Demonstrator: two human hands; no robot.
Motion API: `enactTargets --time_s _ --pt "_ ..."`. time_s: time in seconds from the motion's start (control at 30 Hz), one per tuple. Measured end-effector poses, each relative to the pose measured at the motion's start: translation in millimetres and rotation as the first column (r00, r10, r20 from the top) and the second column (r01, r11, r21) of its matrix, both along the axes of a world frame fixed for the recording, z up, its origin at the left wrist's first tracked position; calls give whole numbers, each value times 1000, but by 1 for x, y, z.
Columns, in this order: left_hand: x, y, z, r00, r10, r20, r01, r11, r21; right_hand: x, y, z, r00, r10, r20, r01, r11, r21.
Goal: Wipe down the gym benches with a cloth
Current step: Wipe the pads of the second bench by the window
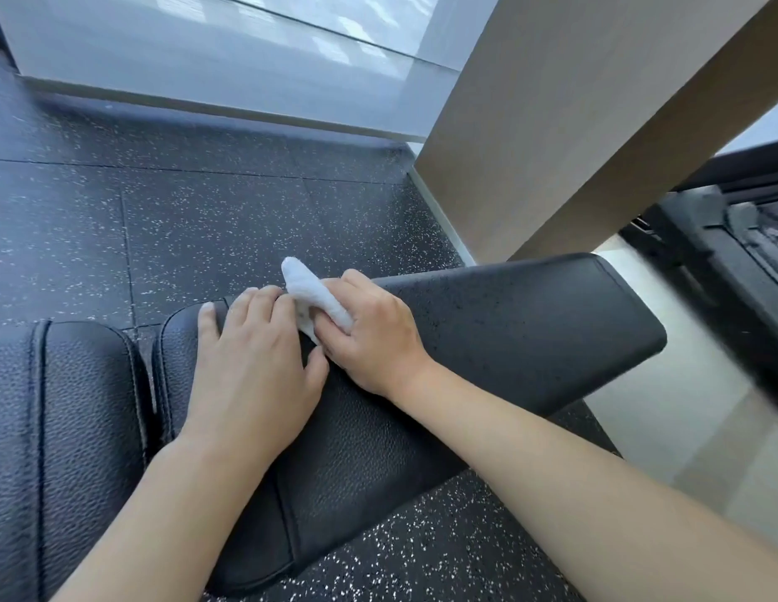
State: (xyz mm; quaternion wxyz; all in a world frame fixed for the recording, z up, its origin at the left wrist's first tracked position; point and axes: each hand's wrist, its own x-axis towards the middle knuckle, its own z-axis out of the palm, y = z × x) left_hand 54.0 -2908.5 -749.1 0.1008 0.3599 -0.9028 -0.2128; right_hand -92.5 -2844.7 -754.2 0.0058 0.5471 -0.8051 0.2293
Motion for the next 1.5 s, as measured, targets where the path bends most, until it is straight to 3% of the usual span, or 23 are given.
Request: enactTargets --time_s 0.23,0.53,0.67,0.73,0.8,0.9,1.07,1.13,1.23,1.33,1.4,1.5 --pt "1 -2 -10 999 -2 -53 0 999 -38 -2 1 -3 1000 26 -13 -26 998 -52" --pt "-19 27 -7 995 88 51 -85 994 -66 -17 15 -4 996 92 9 -90 988 -124" --pt "-25 44 -9 991 29 131 -14 994 -108 -80 56 -14 988 -137 -73 129 986 -105" --pt "-31 55 -12 990 45 135 -28 992 -126 -123 81 -15 954 -291 -67 283 953 -104" --pt "-36 60 -15 988 76 135 -54 987 -154 -144 90 -13 940 -340 -28 336 937 -94" --pt "-39 61 -15 990 122 66 -111 982 -155 -124 78 -9 966 -255 -32 252 964 -90" --pt "-39 61 -18 991 130 12 -126 980 -156 -43 78 -13 989 111 -94 -124 980 -155" --pt "-39 62 -18 991 136 3 -133 978 -162 -49 77 -11 975 179 -128 -200 964 -173" --pt "-40 62 -16 989 145 16 -140 975 -174 -112 78 -8 976 -21 -217 -10 990 -139" --pt "-40 62 -16 989 148 25 -141 976 -167 -168 95 -6 948 -306 -82 291 944 -158" --pt "-40 63 -17 989 146 27 -140 977 -160 -155 97 -6 950 -303 -72 293 948 -126" --pt "-41 62 -18 988 153 7 -151 979 -139 -90 97 -6 986 -77 -148 63 993 -100"
